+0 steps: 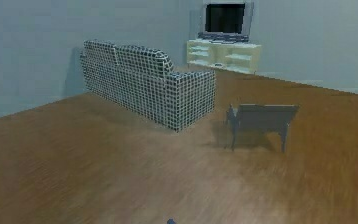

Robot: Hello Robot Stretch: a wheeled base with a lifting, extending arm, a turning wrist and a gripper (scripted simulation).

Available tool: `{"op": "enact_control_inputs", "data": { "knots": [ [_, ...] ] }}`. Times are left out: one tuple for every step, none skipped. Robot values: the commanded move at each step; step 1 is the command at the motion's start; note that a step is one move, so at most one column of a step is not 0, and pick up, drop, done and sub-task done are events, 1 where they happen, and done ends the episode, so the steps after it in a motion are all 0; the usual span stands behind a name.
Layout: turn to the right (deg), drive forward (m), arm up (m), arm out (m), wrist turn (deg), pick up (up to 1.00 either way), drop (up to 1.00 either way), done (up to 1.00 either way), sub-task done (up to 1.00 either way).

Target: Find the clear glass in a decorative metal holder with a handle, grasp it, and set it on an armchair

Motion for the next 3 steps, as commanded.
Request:
{"op": "enact_control_inputs", "data": {
  "knots": [
    [9.0, 0.0, 0.0, 0.0, 0.0, 0.0, 0.0, 0.0, 0.0],
    [0.0, 0.05, 0.0, 0.0, 0.0, 0.0, 0.0, 0.0, 0.0],
    [24.0, 0.0, 0.0, 0.0, 0.0, 0.0, 0.0, 0.0, 0.0]
  ]
}}
